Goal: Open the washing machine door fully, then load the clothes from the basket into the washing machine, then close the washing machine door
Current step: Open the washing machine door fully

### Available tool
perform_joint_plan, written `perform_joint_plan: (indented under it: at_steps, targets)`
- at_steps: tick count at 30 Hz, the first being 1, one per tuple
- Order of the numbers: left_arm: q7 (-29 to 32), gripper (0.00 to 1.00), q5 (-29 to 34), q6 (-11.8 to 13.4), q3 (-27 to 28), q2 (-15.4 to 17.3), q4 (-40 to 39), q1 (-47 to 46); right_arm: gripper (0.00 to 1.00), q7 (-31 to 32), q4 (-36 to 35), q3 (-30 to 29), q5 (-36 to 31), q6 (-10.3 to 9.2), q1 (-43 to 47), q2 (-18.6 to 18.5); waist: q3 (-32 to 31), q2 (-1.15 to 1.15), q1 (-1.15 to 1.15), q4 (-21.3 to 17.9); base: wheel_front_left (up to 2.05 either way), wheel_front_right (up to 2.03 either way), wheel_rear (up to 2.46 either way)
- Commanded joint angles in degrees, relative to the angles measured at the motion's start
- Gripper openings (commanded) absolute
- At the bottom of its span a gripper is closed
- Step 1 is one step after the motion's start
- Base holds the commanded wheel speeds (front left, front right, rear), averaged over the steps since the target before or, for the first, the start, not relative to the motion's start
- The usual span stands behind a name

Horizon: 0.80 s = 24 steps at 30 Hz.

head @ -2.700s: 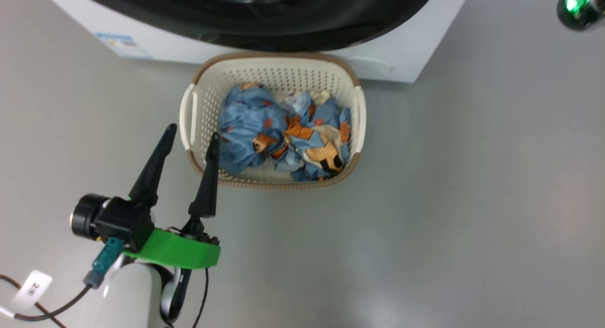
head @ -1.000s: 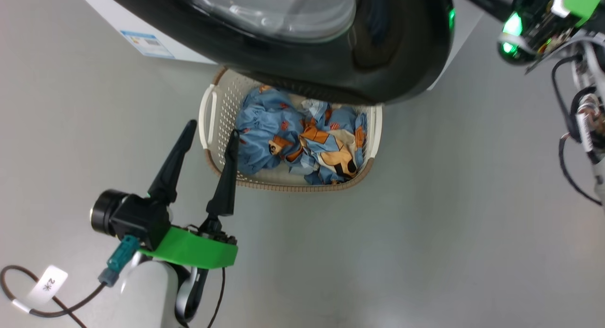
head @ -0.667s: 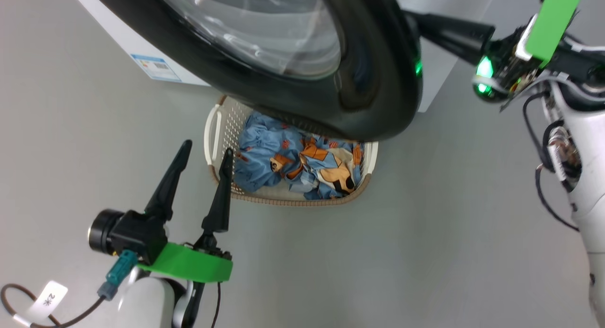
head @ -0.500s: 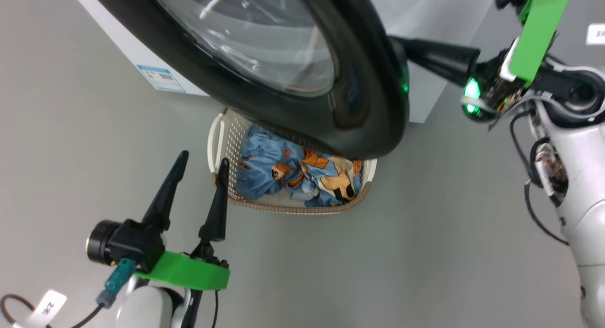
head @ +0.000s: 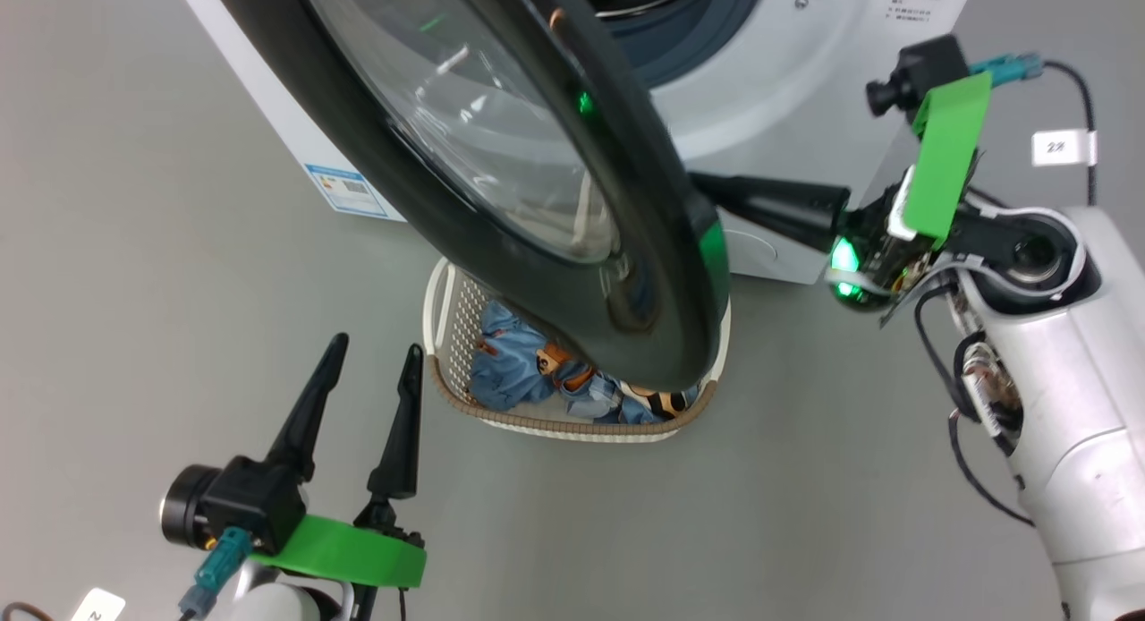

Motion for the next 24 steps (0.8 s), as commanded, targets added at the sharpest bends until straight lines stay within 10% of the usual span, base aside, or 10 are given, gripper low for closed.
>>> perform_joint_plan:
  at_steps: [1,24]
  targets:
    - [-0.36,1.00,0.57,0.10,2.03,1.04,-0.99,0.22,0.00,0.68,-1.97,1.03,-0.24,0.28,0.99,1.54,-0.67,0.00,0.00,0.43,0.00,0.00,0.00]
    - [-0.36,1.00,0.28,0.10,2.01,1.04,-0.72,3.07,0.00,2.72,-4.43,6.23,0.61,0.28,7.88,5.67,-4.78,0.00,0.00,2.80,0.00,0.00,0.00]
